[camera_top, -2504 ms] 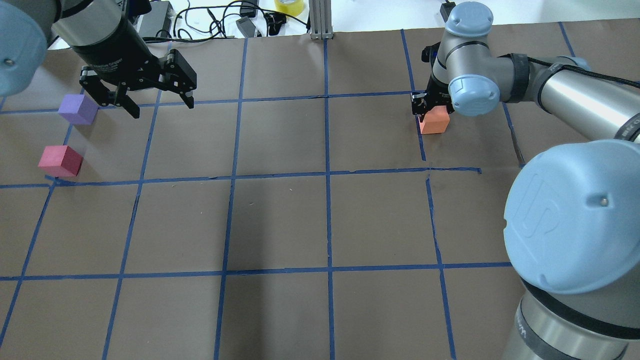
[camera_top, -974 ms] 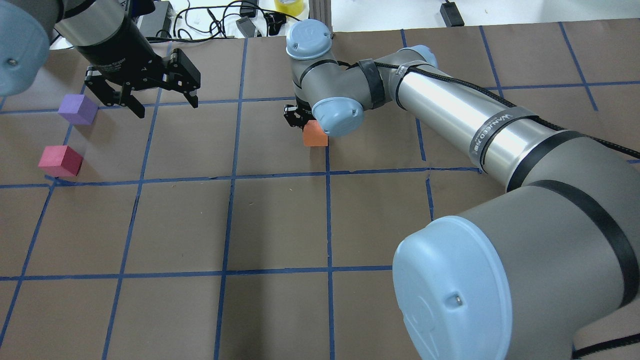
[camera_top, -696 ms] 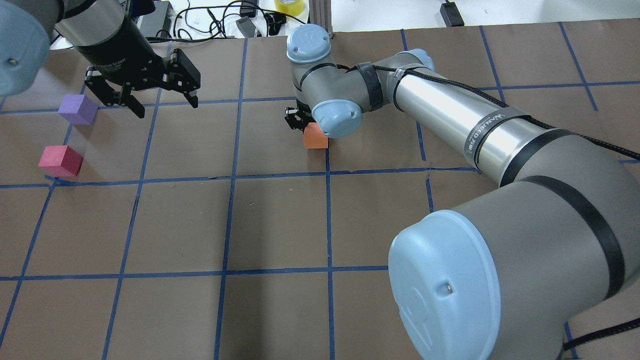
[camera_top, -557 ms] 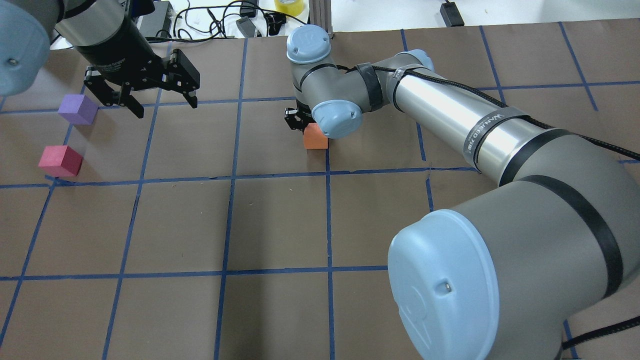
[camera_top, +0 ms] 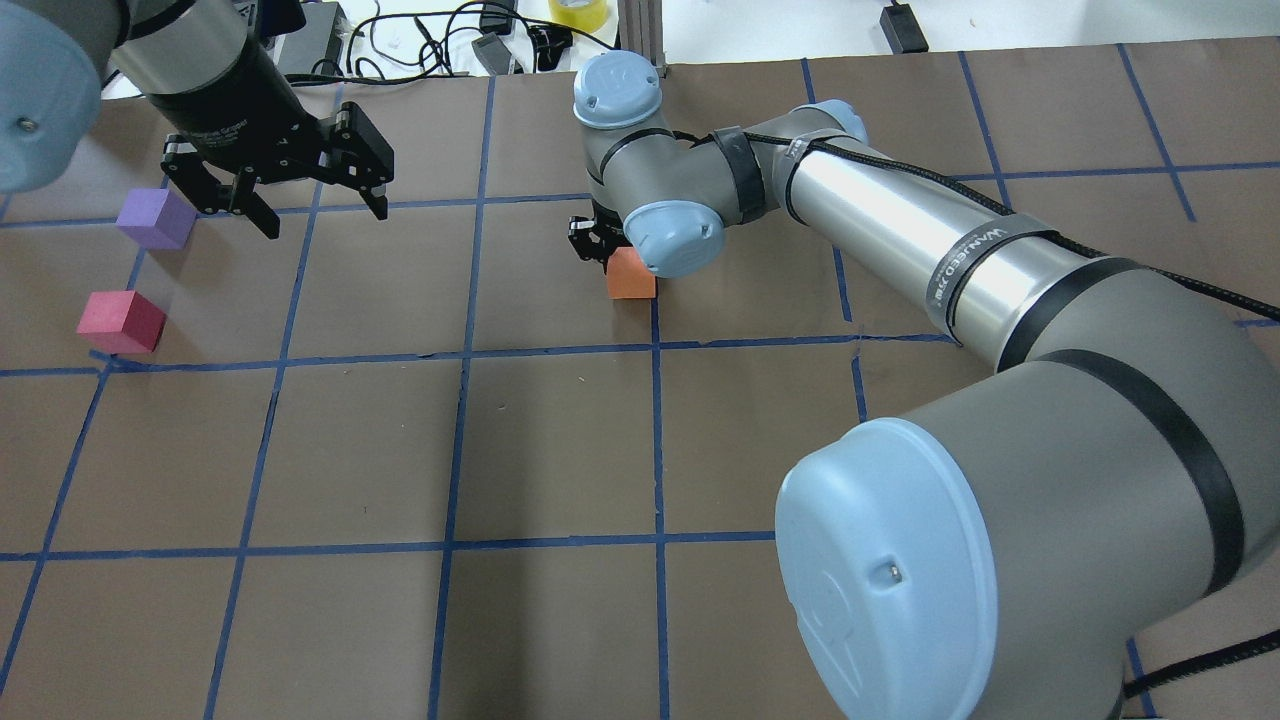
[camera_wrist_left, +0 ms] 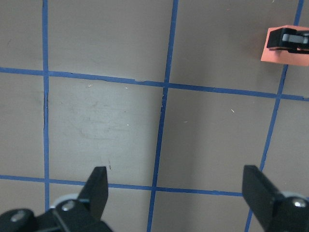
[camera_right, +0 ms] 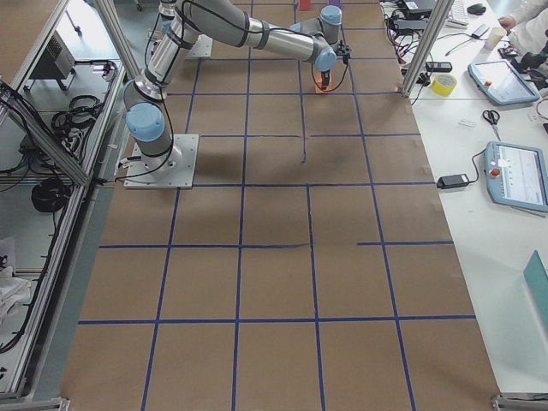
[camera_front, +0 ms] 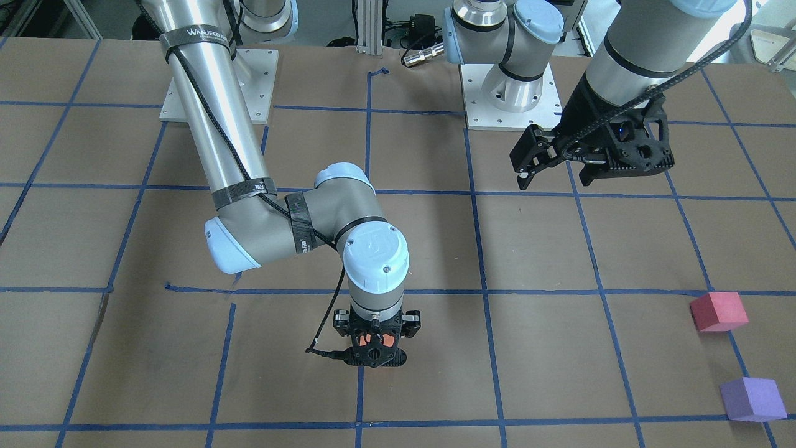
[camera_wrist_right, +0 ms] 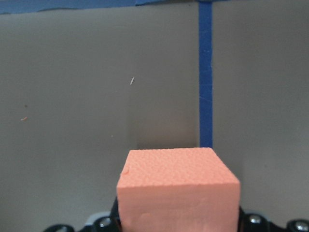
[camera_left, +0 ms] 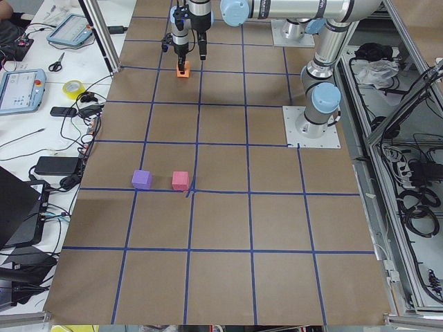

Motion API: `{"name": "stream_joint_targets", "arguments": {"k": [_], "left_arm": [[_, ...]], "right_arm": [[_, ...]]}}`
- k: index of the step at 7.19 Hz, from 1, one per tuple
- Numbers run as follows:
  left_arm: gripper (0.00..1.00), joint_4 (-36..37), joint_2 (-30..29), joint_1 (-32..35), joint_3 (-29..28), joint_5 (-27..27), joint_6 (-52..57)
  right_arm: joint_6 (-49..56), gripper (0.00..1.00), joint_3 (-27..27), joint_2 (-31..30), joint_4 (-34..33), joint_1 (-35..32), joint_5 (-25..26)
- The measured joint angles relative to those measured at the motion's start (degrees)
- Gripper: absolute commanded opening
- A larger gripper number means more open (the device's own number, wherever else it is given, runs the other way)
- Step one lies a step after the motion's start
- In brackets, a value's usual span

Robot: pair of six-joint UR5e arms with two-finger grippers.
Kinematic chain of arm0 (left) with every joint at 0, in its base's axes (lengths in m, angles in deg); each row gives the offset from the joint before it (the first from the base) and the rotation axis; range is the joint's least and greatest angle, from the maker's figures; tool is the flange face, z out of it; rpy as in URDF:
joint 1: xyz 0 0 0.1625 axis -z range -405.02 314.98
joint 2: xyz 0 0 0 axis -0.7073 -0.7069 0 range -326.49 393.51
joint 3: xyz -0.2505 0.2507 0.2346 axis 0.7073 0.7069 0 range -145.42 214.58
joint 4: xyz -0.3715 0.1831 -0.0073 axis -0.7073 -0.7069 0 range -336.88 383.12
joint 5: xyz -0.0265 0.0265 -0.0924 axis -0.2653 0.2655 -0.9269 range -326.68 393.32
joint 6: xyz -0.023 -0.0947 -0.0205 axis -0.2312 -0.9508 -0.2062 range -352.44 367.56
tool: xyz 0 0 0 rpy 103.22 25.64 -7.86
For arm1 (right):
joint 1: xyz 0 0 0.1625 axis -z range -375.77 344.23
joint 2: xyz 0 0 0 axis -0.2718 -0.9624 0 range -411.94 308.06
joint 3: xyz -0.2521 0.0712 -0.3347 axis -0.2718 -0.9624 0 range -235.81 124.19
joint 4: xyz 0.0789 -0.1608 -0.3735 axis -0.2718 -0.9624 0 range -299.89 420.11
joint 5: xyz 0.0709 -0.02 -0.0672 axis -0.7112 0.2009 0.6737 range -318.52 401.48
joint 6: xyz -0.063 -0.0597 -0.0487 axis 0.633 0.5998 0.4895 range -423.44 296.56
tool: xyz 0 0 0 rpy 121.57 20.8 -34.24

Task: Arrange blocks in a line
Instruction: 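Set the orange cube down and open the right gripper, then raise the right gripper away while the left gripper reaches toward the orange cube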

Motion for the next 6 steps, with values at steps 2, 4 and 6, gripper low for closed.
{"name": "stream_joint_targets", "arguments": {"k": [2,4,6], "left_arm": [[1.00,0.02,-0.10,0.00,0.04,0.01,-0.04],[1.00,0.55,-0.55,-0.01,-0.15,0.02,-0.04],[1.00,5.09,-3.58,-0.07,-0.88,-0.10,-0.19]], "right_arm": [[0.18,1.00,-0.27,-1.67,0.22,0.56,-0.19],[1.96,1.00,-0.45,-5.85,3.14,2.71,-0.46],[7.32,1.00,0.14,-11.87,11.15,7.83,-0.47]]}}
